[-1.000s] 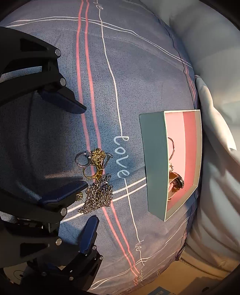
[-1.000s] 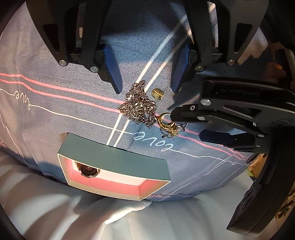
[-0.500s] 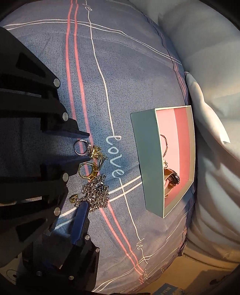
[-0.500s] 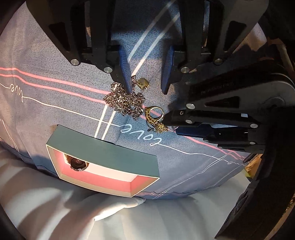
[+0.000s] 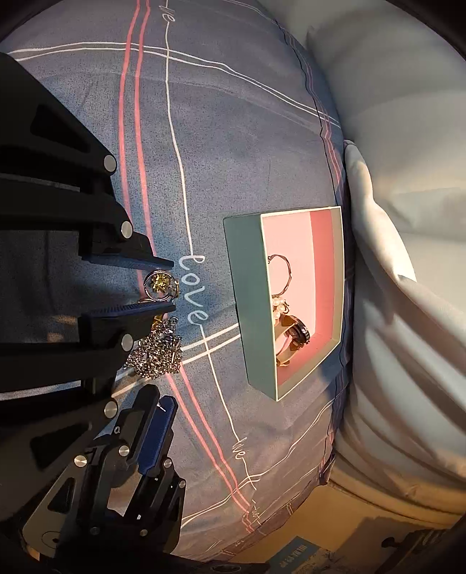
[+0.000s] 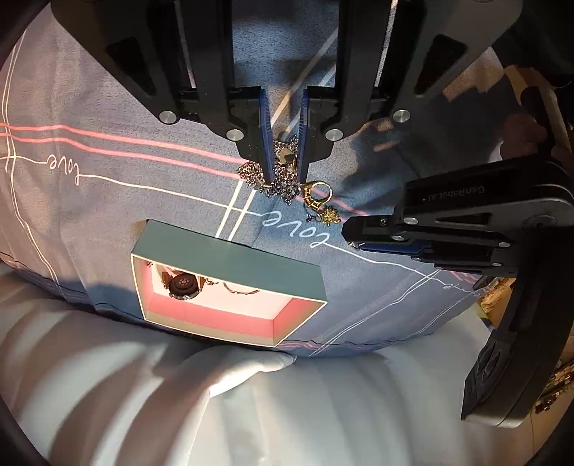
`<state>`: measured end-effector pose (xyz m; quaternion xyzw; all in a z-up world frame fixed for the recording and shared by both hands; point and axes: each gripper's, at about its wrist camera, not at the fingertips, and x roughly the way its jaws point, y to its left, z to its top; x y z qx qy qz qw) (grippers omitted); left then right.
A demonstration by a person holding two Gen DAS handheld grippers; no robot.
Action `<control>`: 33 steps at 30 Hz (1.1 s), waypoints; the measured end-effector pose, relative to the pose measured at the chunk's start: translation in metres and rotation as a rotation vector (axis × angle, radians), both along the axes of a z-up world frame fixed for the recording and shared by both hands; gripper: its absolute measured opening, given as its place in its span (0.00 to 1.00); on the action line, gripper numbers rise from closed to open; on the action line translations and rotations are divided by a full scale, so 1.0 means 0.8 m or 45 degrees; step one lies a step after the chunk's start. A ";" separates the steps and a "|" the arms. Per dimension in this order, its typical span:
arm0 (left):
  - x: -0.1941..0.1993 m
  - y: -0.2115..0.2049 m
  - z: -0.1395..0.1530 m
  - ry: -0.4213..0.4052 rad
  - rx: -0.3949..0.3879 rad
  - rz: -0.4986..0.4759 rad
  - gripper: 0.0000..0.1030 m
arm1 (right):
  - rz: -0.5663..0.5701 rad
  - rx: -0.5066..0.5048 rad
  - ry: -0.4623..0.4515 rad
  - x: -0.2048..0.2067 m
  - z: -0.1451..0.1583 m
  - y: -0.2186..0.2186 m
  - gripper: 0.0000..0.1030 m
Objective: Organize jewelry
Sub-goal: 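Carry the ring and charm into the pink box and open both grippers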
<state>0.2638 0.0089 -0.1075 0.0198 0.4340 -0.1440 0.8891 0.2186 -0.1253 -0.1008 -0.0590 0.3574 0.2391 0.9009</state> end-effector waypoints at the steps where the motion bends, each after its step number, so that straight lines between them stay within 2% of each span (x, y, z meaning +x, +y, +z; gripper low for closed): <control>1: 0.003 -0.003 0.003 -0.005 -0.001 -0.003 0.17 | -0.002 0.002 -0.012 0.002 0.006 -0.002 0.13; 8: 0.045 -0.015 0.025 -0.010 -0.018 0.014 0.17 | -0.009 -0.037 -0.071 0.032 0.039 -0.003 0.13; 15: 0.112 -0.018 0.093 -0.114 -0.075 0.082 0.17 | -0.054 -0.048 -0.173 0.092 0.090 -0.004 0.13; 21: 0.149 -0.026 0.135 -0.187 -0.060 0.132 0.17 | -0.089 -0.049 -0.235 0.130 0.127 -0.002 0.13; 25: 0.169 -0.033 0.132 -0.154 -0.042 0.162 0.17 | -0.107 -0.061 -0.212 0.150 0.126 -0.002 0.13; 33: 0.178 -0.040 0.099 -0.066 -0.026 0.168 0.17 | -0.103 -0.105 -0.147 0.162 0.100 0.000 0.13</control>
